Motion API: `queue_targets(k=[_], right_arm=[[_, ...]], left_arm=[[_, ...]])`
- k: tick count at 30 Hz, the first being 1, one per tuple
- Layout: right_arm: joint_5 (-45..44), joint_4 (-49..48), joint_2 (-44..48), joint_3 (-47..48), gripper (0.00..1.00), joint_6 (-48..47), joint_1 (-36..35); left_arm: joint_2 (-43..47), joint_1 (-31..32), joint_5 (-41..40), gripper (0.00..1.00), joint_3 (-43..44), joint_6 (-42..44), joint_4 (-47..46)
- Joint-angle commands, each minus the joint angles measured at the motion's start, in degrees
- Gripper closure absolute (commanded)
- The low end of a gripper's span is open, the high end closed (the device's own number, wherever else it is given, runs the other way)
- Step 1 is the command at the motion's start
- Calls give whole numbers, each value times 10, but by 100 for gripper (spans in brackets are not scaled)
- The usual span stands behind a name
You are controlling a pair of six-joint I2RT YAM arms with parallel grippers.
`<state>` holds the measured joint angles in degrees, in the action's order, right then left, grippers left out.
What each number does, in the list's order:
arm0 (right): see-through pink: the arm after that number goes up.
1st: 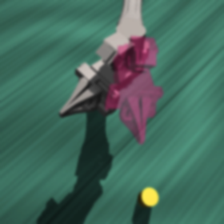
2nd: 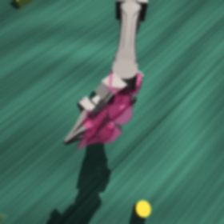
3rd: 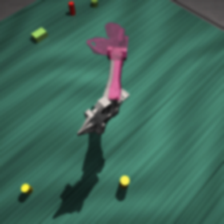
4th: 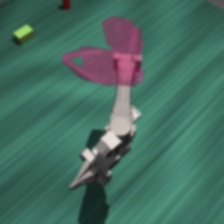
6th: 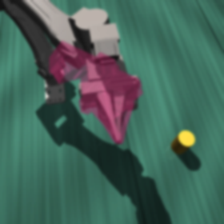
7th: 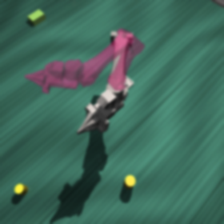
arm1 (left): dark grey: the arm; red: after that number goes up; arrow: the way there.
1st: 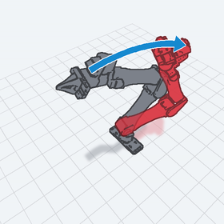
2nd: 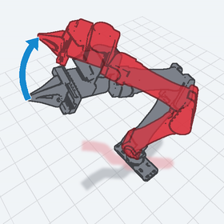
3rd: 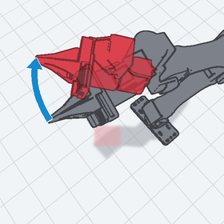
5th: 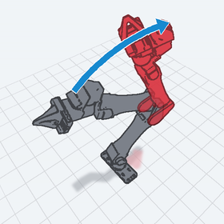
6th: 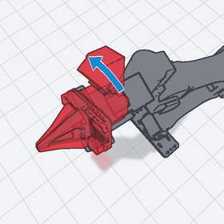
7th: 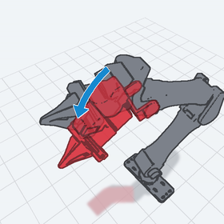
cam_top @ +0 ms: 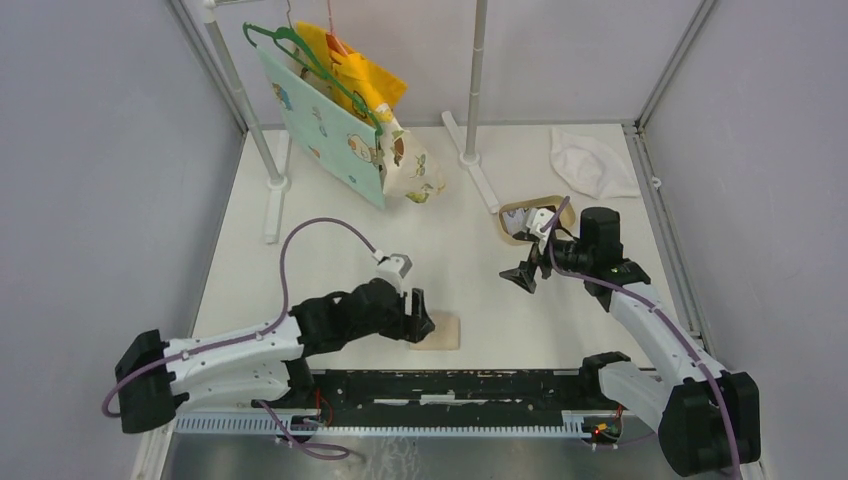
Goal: Put the credit cards into the card holder
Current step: Open the card holder at the center of the board.
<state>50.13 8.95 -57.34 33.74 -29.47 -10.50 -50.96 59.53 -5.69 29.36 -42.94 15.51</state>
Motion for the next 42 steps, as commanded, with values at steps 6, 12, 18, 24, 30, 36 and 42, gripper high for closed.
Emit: queue_targets(k=[6,12,18,24,30,36,42], right_arm=[[3,-7,-5,-13,2,-41,-9],[5,-10,-1,-18,2,-44,-9],[7,-10,2,-19,2,-44,-11],[12,-9,1,-20,2,-47,-12],[19,0,-1,-20,2,-56,-18],[35,19,-2,-22,2,-95,-35],[76,50,18,-55,2,-223,-65]], left_arm=[[-272,139,-315,17,174,-153,233],[-386,163,-323,17,249,-163,257],[-379,163,-278,20,218,-142,191],[-372,162,-253,25,202,-119,153],[-376,162,-257,36,210,-84,158],[-376,161,-215,51,190,-10,98],[-399,161,-197,53,206,108,19]])
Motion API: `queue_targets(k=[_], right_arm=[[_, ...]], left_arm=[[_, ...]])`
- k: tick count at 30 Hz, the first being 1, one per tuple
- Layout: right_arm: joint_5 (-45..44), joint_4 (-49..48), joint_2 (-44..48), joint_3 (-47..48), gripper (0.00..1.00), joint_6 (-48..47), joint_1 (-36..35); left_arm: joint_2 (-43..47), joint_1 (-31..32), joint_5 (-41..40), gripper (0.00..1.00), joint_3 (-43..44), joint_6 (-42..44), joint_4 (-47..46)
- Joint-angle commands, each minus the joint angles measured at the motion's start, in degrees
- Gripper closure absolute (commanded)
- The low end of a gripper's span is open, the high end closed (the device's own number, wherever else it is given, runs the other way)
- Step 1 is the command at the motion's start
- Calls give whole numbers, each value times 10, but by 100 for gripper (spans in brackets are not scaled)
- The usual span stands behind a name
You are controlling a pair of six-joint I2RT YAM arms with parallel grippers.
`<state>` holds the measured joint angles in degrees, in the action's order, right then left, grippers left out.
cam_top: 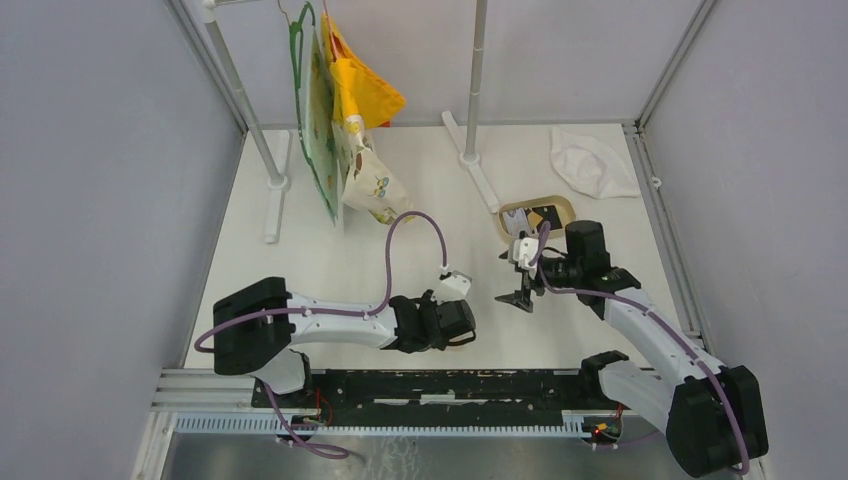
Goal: Put the credit cards into the card holder
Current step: Open the card holder at the center of the board.
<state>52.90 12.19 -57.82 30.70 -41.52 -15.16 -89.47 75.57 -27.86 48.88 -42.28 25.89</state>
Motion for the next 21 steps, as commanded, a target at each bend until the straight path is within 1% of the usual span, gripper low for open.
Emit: queue_targets(k=[1,4,7,11,14,16,19,21], right_arm=[[52,20,29,-33,2,-125,-22],[57,42,38,-46,2,-193,-30],[49,51,36,-41,2,-208,-35],[46,79,43,-42,2,-260,-41],[41,89,48,-48,4,-292,-55],[39,90,47,-48,9,-298,-70],[32,90,40,-45,21,-306,-105],[22,75,33,-43,31,-287,-132]], left_arm=[[-17,1,28,52,15,117,-101],[-21,0,44,51,25,157,-138],[-25,-5,65,48,26,183,-171],[-24,-16,76,44,26,194,-197],[6,-19,70,37,18,184,-202],[46,-18,69,35,1,170,-203],[119,-19,54,33,-39,142,-193],[165,-18,42,33,-66,121,-176]])
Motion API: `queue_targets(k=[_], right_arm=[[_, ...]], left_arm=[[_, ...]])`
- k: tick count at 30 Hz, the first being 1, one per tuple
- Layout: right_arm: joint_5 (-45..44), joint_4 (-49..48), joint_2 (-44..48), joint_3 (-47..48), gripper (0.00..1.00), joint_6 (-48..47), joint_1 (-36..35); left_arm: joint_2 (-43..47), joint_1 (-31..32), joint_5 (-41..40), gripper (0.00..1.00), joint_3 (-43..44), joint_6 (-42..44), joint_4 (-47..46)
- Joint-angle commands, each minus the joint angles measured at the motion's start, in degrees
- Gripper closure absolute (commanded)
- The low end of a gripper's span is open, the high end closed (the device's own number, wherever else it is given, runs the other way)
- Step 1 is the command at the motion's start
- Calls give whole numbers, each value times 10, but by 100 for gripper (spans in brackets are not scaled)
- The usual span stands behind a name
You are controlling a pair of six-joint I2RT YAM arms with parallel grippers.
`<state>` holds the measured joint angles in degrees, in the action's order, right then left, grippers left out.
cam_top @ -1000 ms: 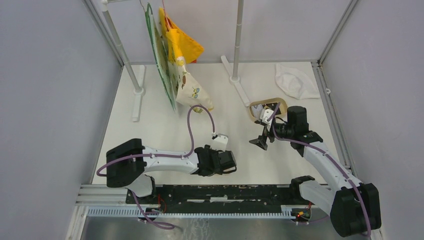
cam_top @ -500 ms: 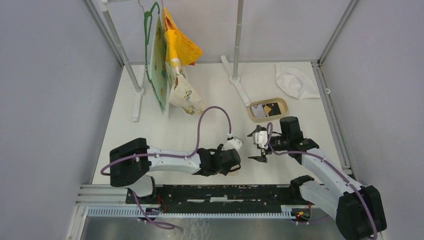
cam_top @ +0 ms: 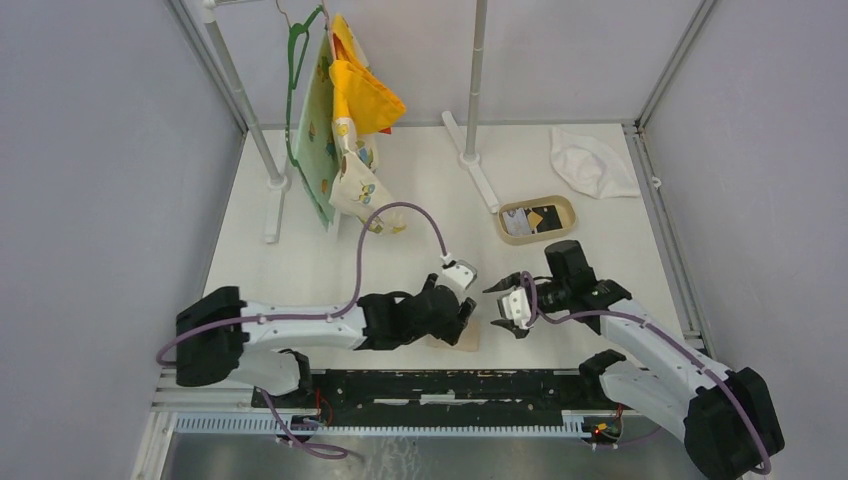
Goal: Put the credit cards into the card holder
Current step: Open the card holder at the center of the board.
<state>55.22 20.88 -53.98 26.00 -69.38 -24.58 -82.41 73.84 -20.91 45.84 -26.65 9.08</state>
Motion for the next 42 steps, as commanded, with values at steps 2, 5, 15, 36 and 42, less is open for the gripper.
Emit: queue_targets(k=[2,5,15,36,42], right_arm=[[-8,-29,-15,6,39,11,-65],[-43,-77,-34,7,50,62,-114],[-200,-185,-126,28,49,205,-233],[-308,-254,-203,18,46,283,-289],[-302,-247,-213,22,47,287,-293]], left_arm=[[126,-1,-44,35,-55,-66,25],[147,-1,-64,45,-75,-108,85],[101,-2,-86,56,-80,-144,83],[75,-43,29,65,-161,-143,-88],[68,-45,43,67,-170,-139,-114]])
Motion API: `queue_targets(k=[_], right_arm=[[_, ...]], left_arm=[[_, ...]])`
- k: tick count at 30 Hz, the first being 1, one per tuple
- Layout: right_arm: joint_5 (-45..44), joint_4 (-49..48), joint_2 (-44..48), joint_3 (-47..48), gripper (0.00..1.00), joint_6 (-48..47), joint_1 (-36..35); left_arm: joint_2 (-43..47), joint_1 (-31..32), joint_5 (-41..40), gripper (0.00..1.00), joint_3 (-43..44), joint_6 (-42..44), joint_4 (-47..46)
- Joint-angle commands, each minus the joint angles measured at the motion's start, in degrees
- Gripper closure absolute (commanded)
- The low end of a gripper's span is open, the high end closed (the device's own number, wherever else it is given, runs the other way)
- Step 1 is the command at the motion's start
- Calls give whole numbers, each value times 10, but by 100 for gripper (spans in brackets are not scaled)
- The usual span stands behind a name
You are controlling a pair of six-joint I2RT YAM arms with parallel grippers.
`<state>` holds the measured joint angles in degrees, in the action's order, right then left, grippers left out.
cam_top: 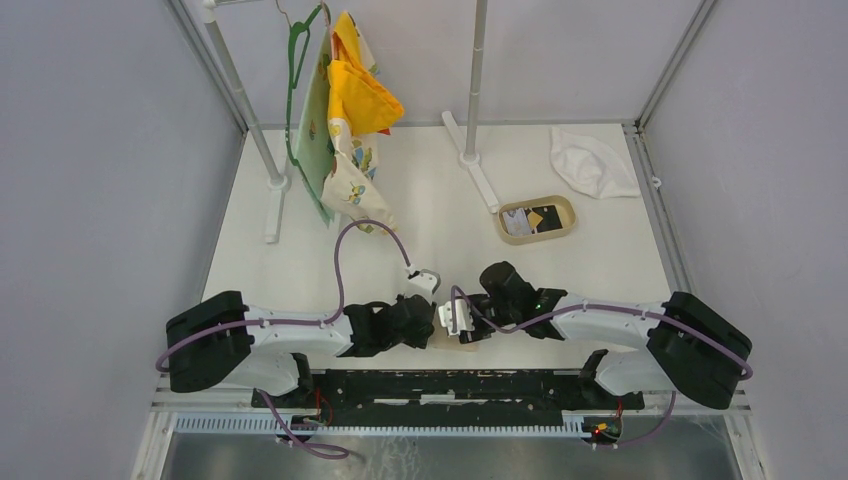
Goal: Put the credit cards into the card holder
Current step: Open the card holder at the center of the board.
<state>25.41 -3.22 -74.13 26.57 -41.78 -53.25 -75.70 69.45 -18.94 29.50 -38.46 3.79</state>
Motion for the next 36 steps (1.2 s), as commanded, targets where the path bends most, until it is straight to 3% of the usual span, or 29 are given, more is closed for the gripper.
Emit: queue_targets(k=[1,7,12,30,36], right_arm=[[2,-4,-11,18,47,12,-7],[16,3,-19,22,45,15,-17],[-30,4,-33,28,48,25,-20],[-57,25,-11,39,99,35,-6],[-29,9,27,33,100,66,30]], left_arm=[[0,-1,26,67,-7,-20,-66],[-4,-2,32,69,-8,-16,-74],[-5,-2,32,70,-9,-15,-74],[-4,-17,34,73,-35,-14,-87],[-16,-25,41,74,-38,-13,-96]])
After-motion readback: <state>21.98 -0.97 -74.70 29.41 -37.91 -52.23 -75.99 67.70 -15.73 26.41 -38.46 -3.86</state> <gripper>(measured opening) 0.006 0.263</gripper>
